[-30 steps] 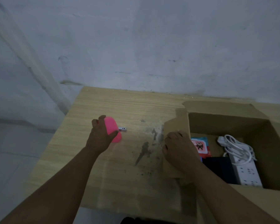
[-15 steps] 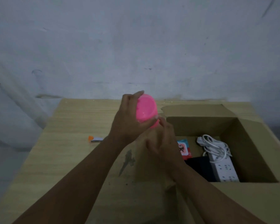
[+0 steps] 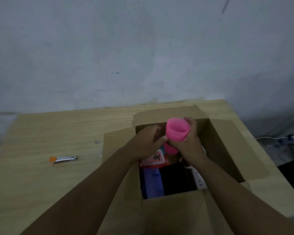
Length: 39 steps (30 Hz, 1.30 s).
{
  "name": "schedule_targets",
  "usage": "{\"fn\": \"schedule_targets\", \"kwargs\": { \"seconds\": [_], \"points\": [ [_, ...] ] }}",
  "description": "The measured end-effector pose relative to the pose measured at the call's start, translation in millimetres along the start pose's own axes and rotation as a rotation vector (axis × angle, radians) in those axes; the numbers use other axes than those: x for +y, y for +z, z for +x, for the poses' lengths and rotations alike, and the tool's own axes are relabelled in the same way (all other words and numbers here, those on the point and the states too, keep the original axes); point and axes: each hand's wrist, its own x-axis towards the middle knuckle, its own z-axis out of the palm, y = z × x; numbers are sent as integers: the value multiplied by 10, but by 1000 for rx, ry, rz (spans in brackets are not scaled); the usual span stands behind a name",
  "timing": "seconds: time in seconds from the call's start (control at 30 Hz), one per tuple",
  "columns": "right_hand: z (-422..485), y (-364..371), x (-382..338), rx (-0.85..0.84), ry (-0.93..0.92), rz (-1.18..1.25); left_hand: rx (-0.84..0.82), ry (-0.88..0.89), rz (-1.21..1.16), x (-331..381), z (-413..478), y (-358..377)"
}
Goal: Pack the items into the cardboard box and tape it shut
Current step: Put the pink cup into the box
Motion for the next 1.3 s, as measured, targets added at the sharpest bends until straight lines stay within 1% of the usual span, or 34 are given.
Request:
{"fn": "schedule_targets", "kwargs": {
  "seconds": [0.07, 0.1, 0.13, 0.2, 0.3, 0.5, 0.57, 0.7, 0.8, 0.93, 1.1, 1.17, 1.3],
  "points": [
    [40, -69, 125, -1, 8, -45, -128, 15, 289, -106, -14, 89],
    [57, -91, 182, 2, 8, -72, -162, 32, 434, -138, -18, 136],
    [71, -90, 228, 11, 12, -95, -165, 63, 547, -168, -31, 166],
    [95, -75, 310, 30, 32, -125, -142, 105, 643, -201, -28, 218],
    [137, -38, 407, 14, 35, -200, -112, 119, 646, -248, -19, 253],
    [242, 45, 495, -161, -65, -543, -44, 124, 599, -294, -45, 294],
    [233, 83, 537, -178, -76, -571, -29, 132, 570, -295, -52, 288],
    [191, 91, 594, -155, -17, -566, 19, 120, 535, -306, -70, 284],
    [224, 85, 545, -218, -34, -644, 40, 109, 501, -302, -68, 284],
    [253, 32, 501, -217, -39, -695, -7, 112, 562, -263, -69, 275],
    [214, 93, 566, -260, -67, -889, -191, 55, 779, -199, -5, 288],
    [225, 124, 583, -247, -56, -869, -216, 48, 806, -178, -7, 295],
    [280, 137, 599, -239, -17, -721, -187, 47, 766, -190, -10, 267]
  ]
}}
